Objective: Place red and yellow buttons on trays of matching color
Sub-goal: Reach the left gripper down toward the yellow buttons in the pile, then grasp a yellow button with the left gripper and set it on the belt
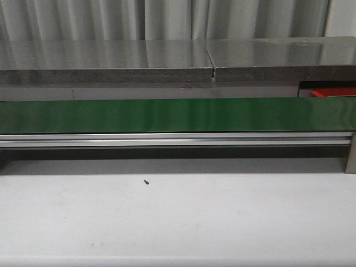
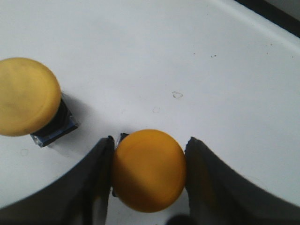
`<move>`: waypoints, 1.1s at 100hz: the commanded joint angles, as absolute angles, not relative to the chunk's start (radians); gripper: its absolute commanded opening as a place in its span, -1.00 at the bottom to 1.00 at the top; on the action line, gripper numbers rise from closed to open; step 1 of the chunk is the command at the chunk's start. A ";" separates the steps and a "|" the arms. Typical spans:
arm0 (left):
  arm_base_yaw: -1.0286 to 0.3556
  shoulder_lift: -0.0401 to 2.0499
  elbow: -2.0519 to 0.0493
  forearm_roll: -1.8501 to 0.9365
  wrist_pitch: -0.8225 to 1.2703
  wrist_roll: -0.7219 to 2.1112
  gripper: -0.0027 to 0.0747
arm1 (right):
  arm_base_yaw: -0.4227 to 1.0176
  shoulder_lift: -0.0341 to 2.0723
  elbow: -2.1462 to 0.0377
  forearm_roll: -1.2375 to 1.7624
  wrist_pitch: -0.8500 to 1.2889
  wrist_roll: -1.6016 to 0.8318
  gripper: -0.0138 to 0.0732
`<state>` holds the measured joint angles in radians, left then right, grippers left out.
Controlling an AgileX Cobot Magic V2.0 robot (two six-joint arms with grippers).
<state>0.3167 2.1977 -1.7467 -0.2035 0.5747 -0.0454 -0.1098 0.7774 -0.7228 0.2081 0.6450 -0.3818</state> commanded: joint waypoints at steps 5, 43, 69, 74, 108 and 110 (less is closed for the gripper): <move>0.318 2.105 -1.778 -0.219 0.543 -0.055 -0.78 | -0.112 0.769 -0.748 0.210 0.593 -0.385 -0.84; 0.274 1.889 -1.764 -0.220 0.714 -0.046 -0.80 | -0.112 0.769 -0.748 0.210 0.593 -0.385 -0.84; 0.185 1.757 -1.559 -0.227 0.629 -0.046 -0.80 | -0.112 0.769 -0.748 0.210 0.593 -0.385 -0.84; 0.171 1.735 -1.516 -0.229 0.601 -0.046 -0.80 | -0.112 0.769 -0.748 0.210 0.593 -0.385 -0.84; 0.125 1.709 -1.365 -0.279 0.559 -0.046 -0.80 | -0.112 0.769 -0.748 0.210 0.593 -0.385 -0.84; 0.125 1.709 -1.359 -0.279 0.559 -0.046 -0.79 | -0.112 0.769 -0.748 0.210 0.593 -0.385 -0.84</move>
<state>0.1317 1.7647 -1.3519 -0.2517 0.6250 -0.0458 -0.1098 0.7774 -0.7228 0.2081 0.6450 -0.3813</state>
